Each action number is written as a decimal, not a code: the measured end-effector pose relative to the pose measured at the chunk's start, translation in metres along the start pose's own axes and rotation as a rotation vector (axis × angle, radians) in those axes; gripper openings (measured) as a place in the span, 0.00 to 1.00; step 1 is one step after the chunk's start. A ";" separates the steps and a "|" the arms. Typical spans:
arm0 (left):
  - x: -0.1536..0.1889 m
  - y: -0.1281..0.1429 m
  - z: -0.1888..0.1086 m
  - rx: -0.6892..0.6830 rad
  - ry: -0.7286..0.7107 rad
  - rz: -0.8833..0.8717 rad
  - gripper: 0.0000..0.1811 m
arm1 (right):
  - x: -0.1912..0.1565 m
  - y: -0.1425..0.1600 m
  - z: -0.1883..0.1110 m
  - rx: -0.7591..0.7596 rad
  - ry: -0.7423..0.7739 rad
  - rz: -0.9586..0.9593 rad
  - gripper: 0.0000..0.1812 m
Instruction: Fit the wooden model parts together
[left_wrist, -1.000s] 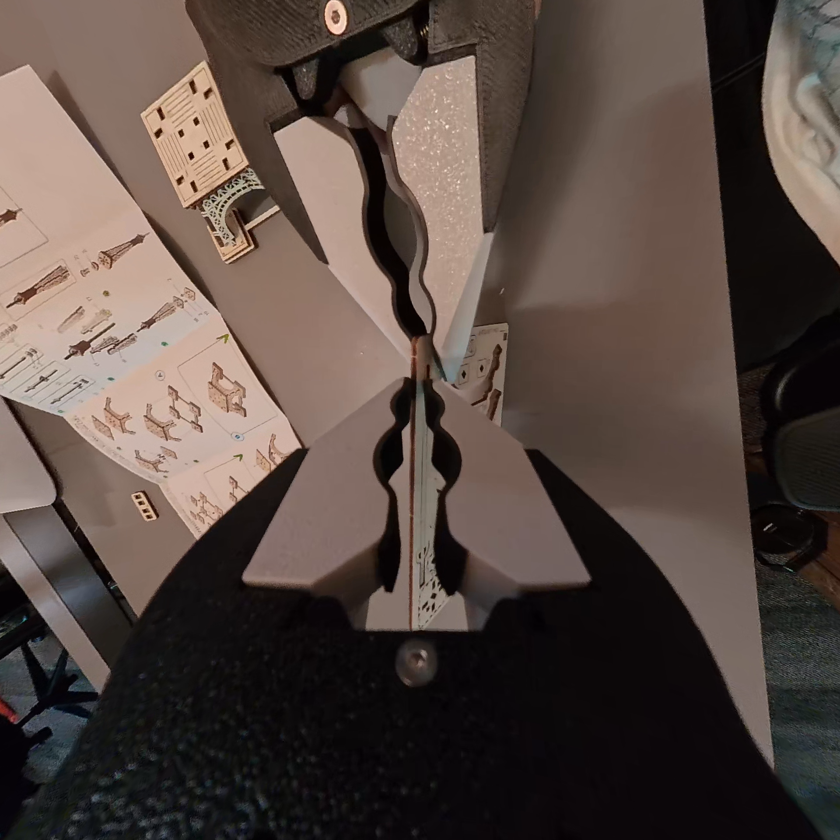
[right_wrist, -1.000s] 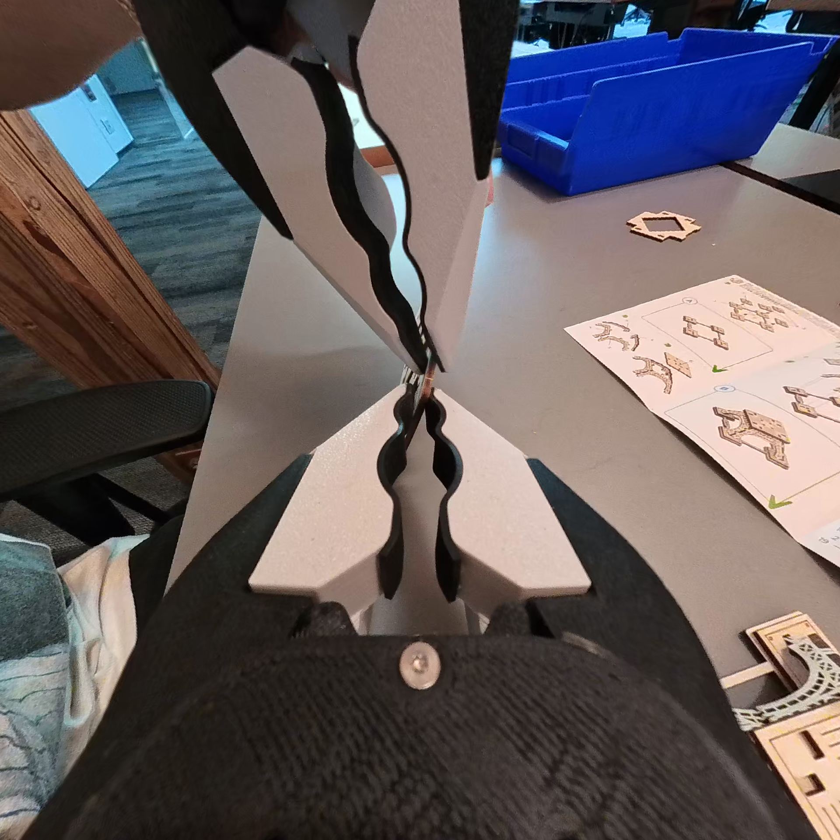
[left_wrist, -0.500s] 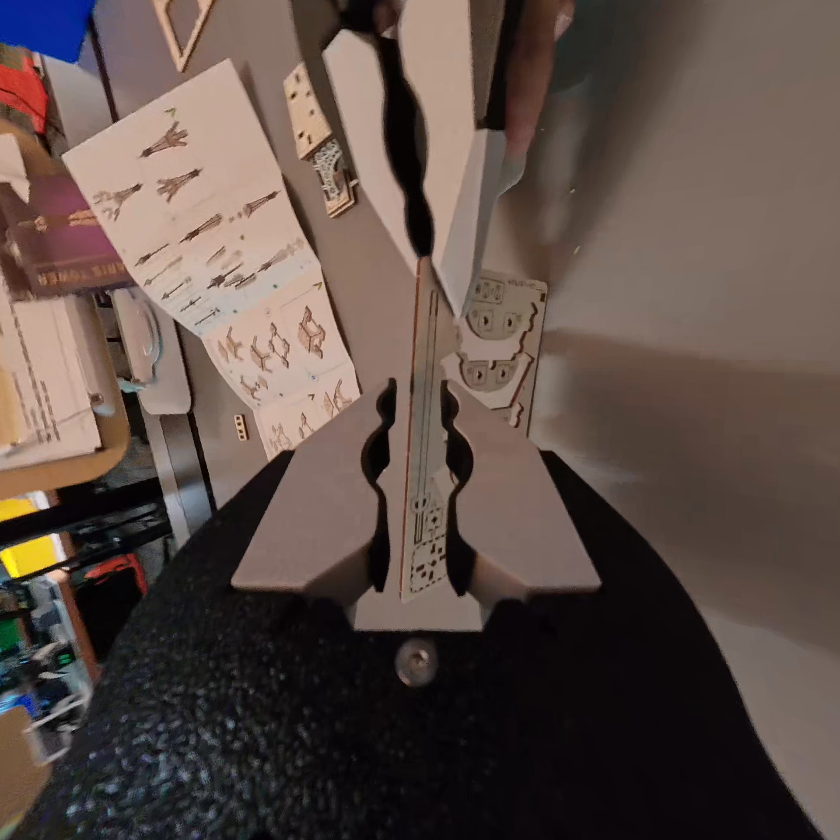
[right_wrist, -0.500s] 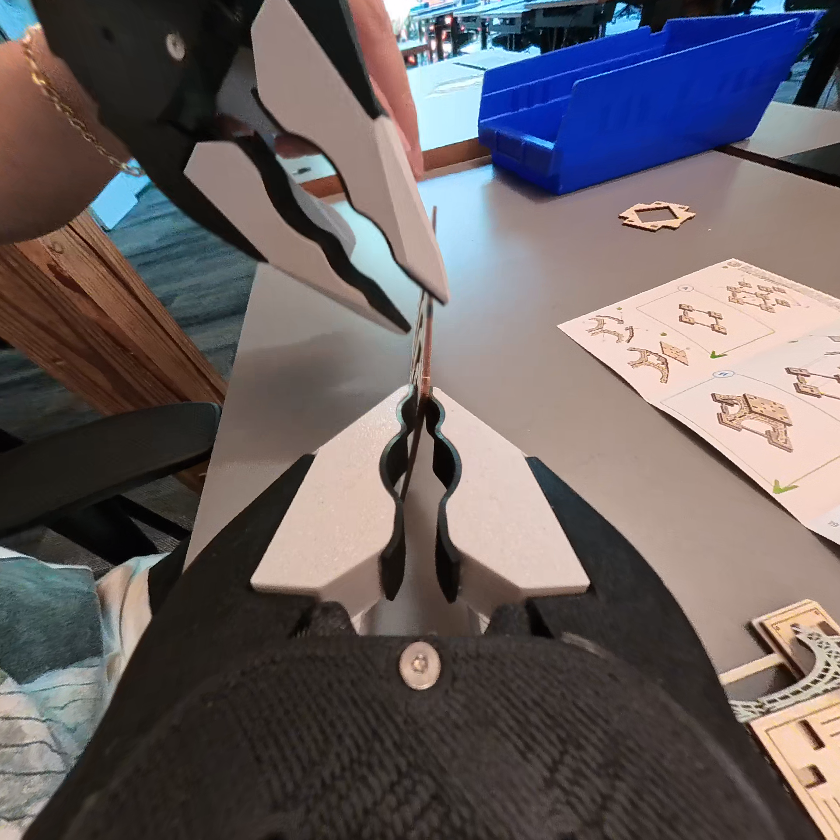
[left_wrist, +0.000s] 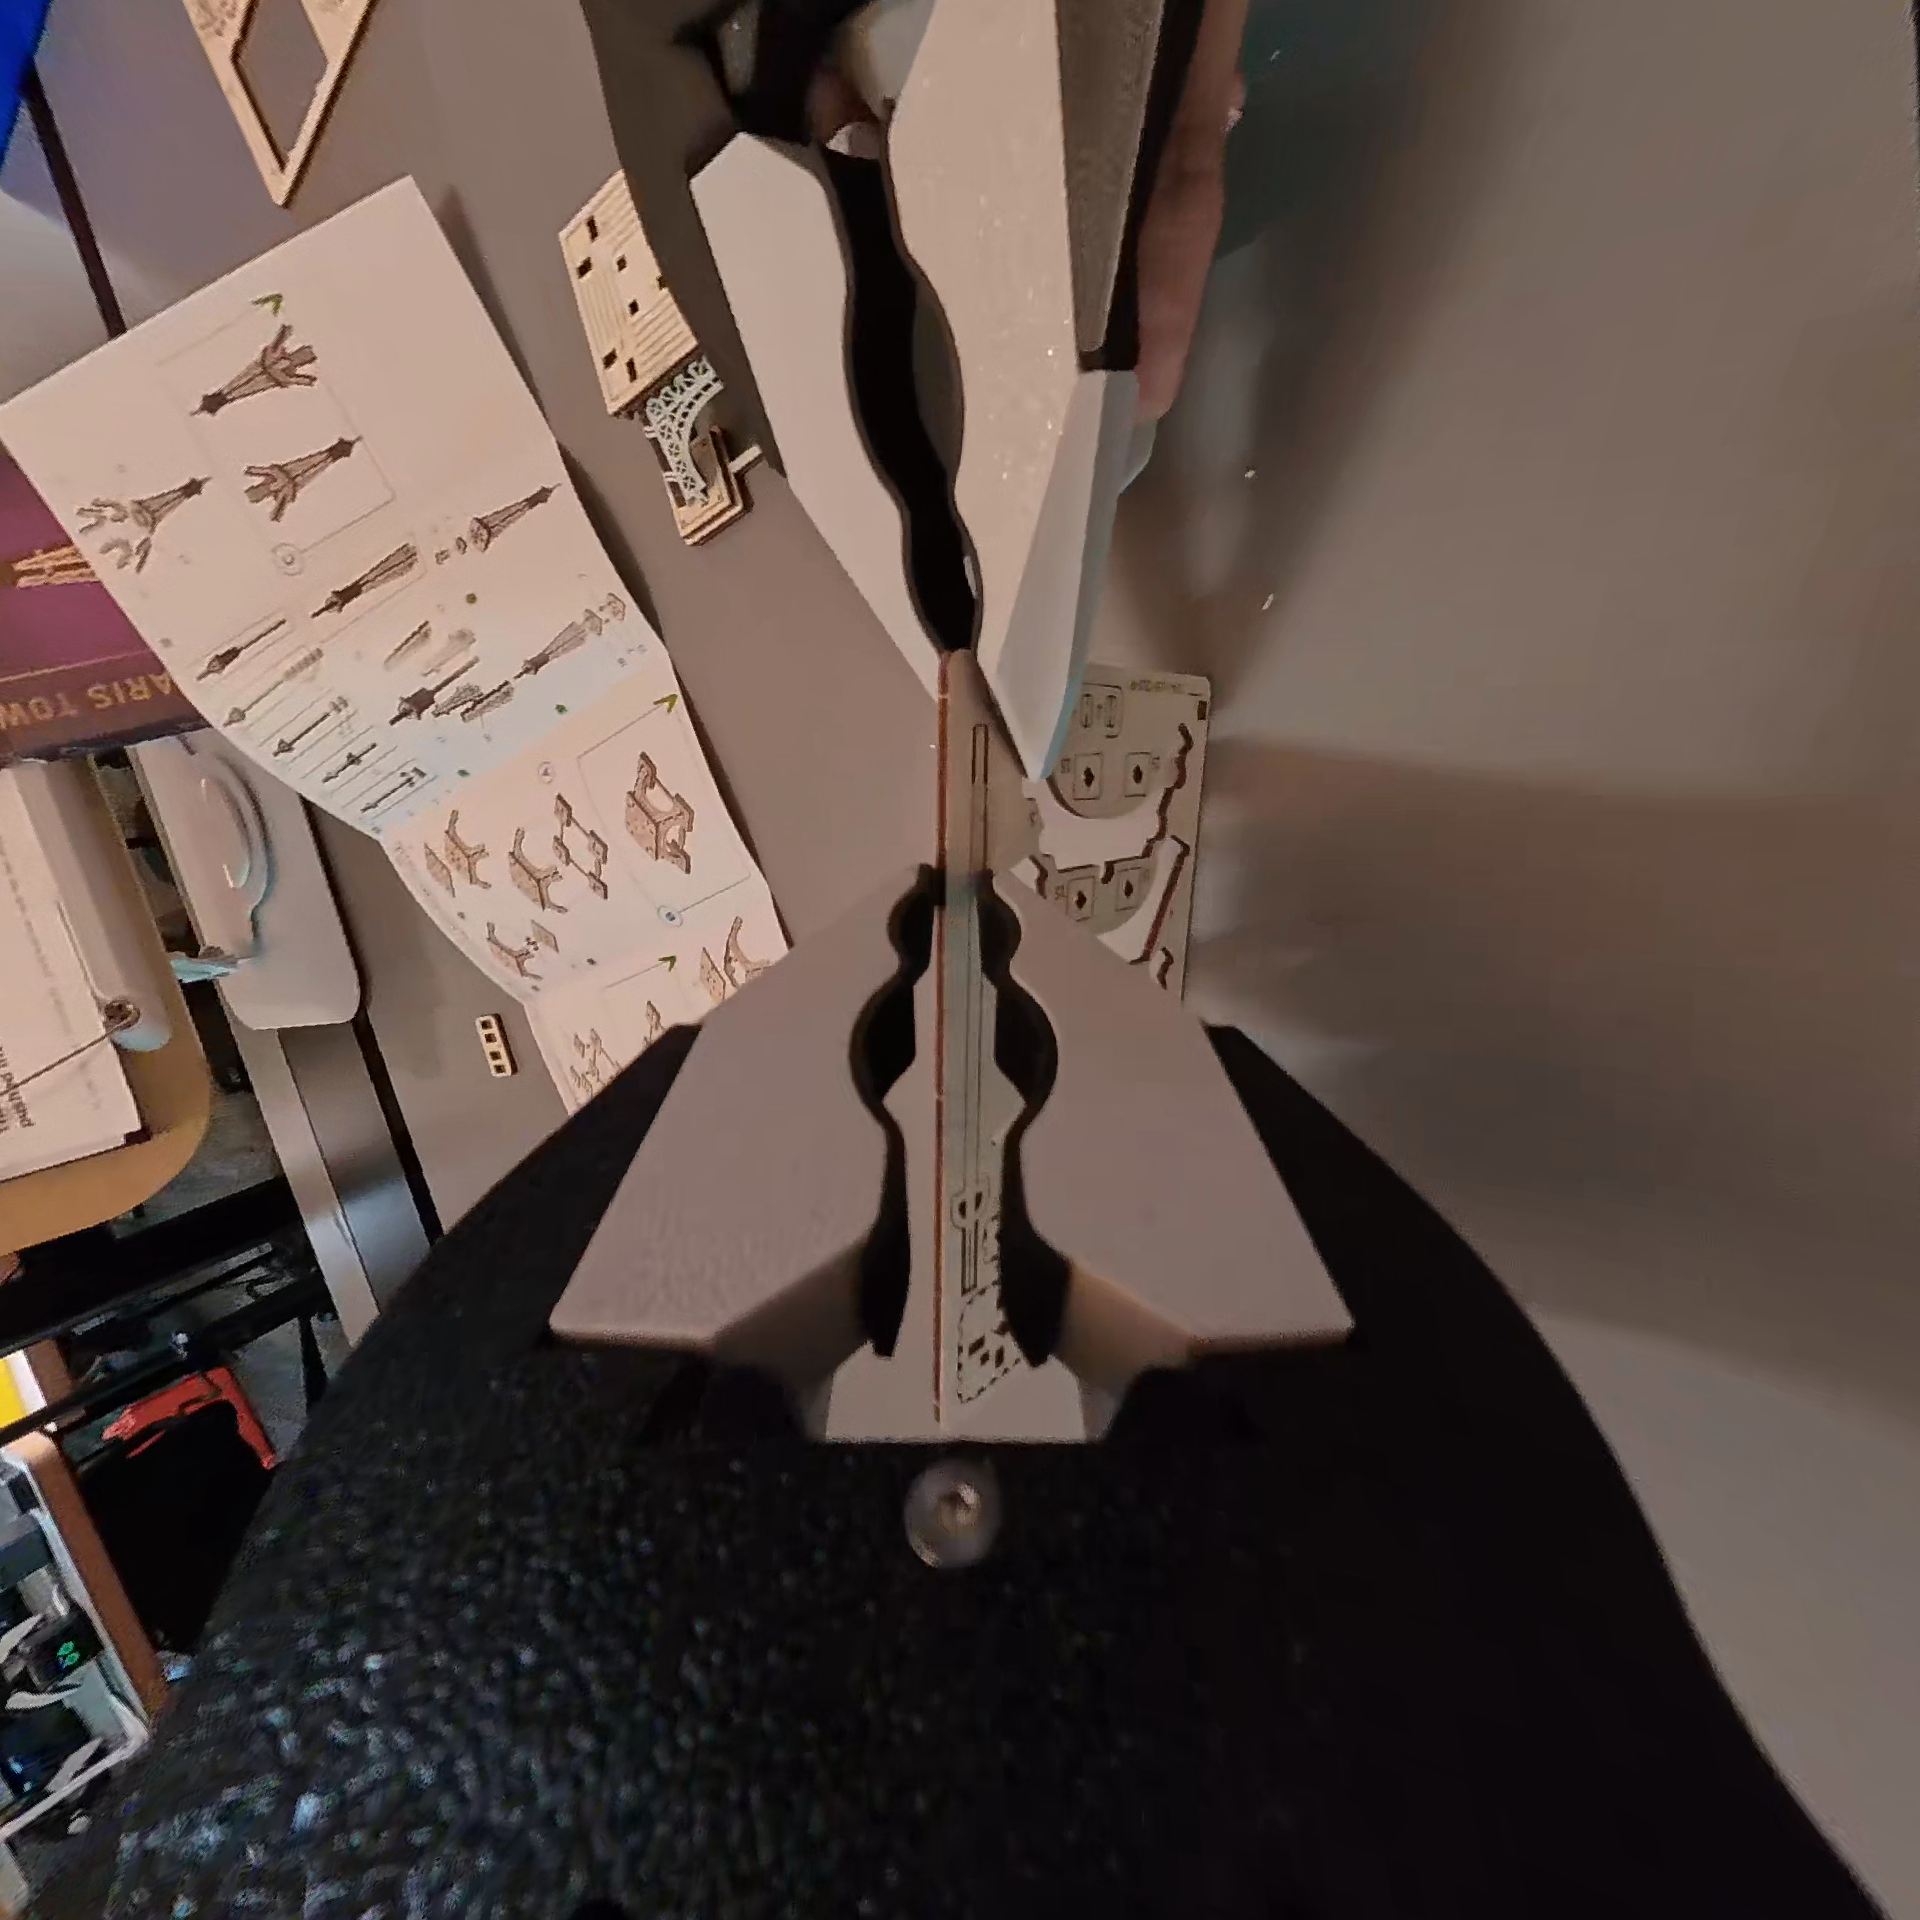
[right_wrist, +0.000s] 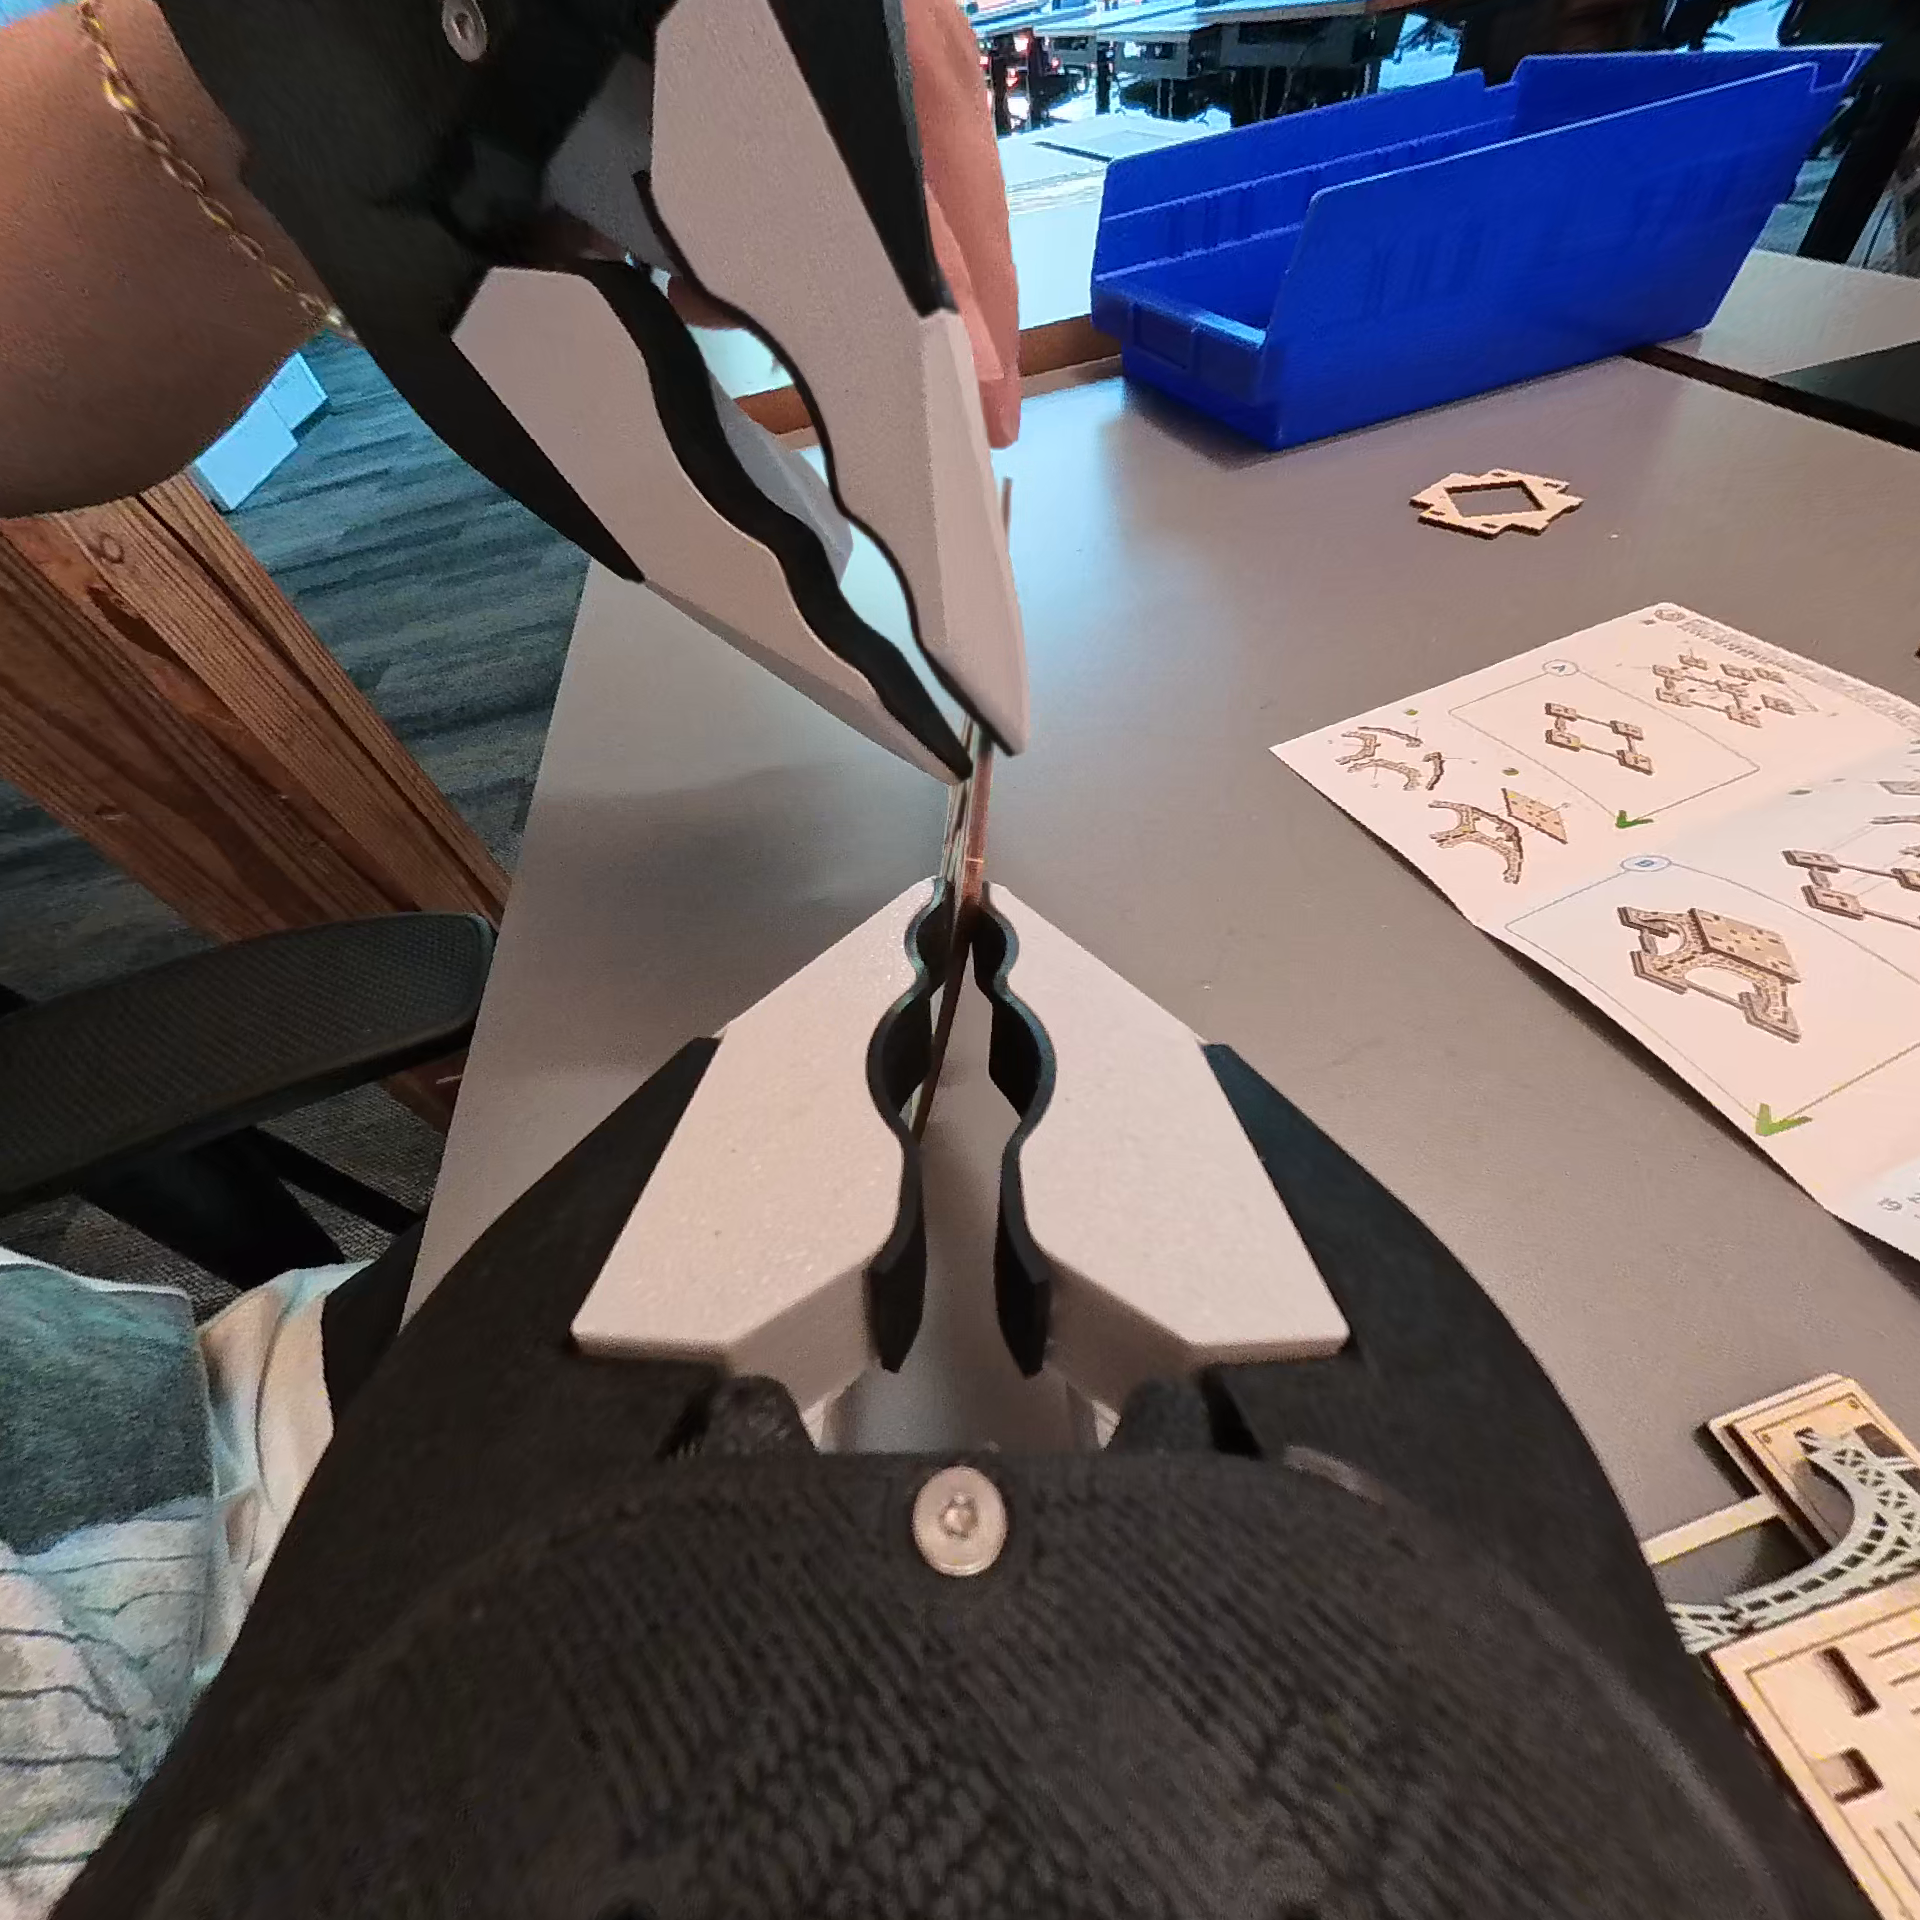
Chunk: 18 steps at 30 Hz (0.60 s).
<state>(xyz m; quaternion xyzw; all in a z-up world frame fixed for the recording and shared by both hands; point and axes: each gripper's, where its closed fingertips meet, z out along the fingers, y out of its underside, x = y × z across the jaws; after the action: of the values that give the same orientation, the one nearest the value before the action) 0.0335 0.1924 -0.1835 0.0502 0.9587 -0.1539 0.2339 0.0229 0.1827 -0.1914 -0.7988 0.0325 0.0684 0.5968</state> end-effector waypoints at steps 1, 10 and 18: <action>0.000 0.000 0.000 0.000 0.007 0.003 0.03 | 0.000 0.000 0.000 0.000 -0.001 0.001 0.00; 0.006 -0.013 -0.001 0.053 0.128 -0.013 0.03 | -0.005 0.000 0.001 0.002 -0.025 -0.030 0.00; 0.003 -0.012 0.004 0.013 0.178 -0.022 0.02 | -0.002 0.001 0.000 -0.007 -0.004 -0.039 0.01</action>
<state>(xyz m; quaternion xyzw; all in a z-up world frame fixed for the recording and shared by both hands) 0.0300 0.1798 -0.1850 0.0548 0.9752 -0.1574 0.1458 0.0209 0.1829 -0.1920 -0.8011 0.0156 0.0586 0.5954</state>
